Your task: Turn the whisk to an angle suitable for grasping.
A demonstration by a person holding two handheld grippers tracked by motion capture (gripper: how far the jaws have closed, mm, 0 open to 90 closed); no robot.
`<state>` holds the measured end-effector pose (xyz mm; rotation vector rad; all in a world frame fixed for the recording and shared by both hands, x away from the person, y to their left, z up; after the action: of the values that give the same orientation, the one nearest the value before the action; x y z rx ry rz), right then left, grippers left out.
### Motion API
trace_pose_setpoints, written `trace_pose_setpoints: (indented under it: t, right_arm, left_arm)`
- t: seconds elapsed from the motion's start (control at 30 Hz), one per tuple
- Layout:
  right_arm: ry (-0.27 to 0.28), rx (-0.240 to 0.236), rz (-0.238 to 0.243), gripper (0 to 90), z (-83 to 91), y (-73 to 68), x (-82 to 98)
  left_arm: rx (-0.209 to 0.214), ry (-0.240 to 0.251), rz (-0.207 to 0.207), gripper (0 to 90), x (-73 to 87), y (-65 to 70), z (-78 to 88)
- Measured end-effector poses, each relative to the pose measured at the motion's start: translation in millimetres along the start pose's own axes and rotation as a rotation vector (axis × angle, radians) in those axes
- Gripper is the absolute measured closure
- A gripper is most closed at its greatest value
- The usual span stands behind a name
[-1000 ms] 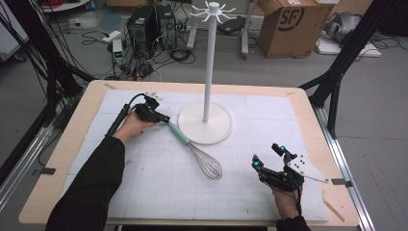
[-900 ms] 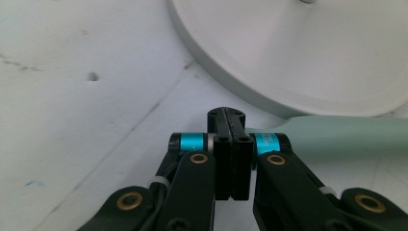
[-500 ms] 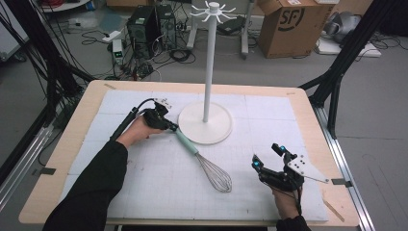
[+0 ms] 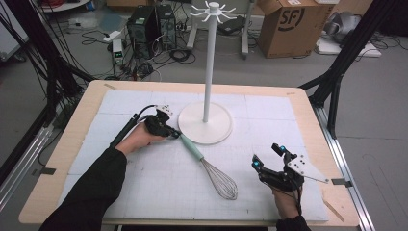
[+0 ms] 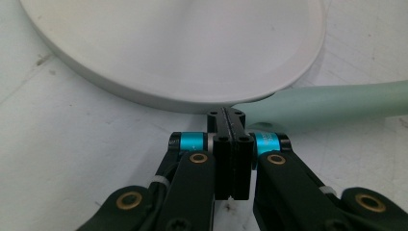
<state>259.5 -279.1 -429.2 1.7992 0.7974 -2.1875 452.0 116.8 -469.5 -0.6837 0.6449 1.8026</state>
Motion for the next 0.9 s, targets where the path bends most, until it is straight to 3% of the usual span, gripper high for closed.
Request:
trace_pose_setpoints:
  t: [0.17, 0.33, 0.47, 0.53, 0.6, 0.77, 0.9]
  right_arm:
    - [0.006, 0.005, 0.001, 15.5, 1.6, 0.0, -0.5]
    - [0.001, 0.004, -0.001, 15.5, 0.7, -0.6, 0.1]
    - [0.0, 0.003, 0.001, 15.5, 0.2, -1.2, 0.4]
    - [0.001, 0.005, 0.003, 15.5, 0.3, -1.1, 0.4]
    - [-0.001, 0.006, 0.0, 15.5, 0.5, -1.7, 0.5]
    - [-0.005, 0.005, 0.006, 15.5, -0.2, -2.0, 1.1]
    - [-0.004, 0.011, 0.007, 15.5, -0.2, -1.6, 1.1]
  left_arm:
    - [0.014, 0.028, 0.008, 89.7, 2.1, 5.5, 4.2]
    - [0.005, 0.117, 0.03, 86.8, 10.2, 14.7, 19.5]
    - [0.008, 0.17, 0.02, 82.7, 12.7, 28.3, 31.1]
    - [0.009, 0.192, 0.031, 77.8, 13.6, 33.7, 35.2]
    - [0.005, 0.207, 0.055, 56.7, 15.8, 37.2, 39.2]
    - [-0.002, 0.265, 0.109, 45.1, 23.7, 48.4, 48.1]
    - [-0.044, 0.294, 0.098, 36.3, 30.8, 62.2, 56.4]
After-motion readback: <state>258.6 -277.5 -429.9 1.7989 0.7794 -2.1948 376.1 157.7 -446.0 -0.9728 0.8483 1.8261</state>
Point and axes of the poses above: each handheld gripper's, and its own axes: z roughly backward along the jaws, x roughly out of its underside, y roughly to its right, the point moved 2 cm from there along -z, roughly forward along the jaws, and after that the axes turned 12 degrees about -z, right-handed, at the moved point
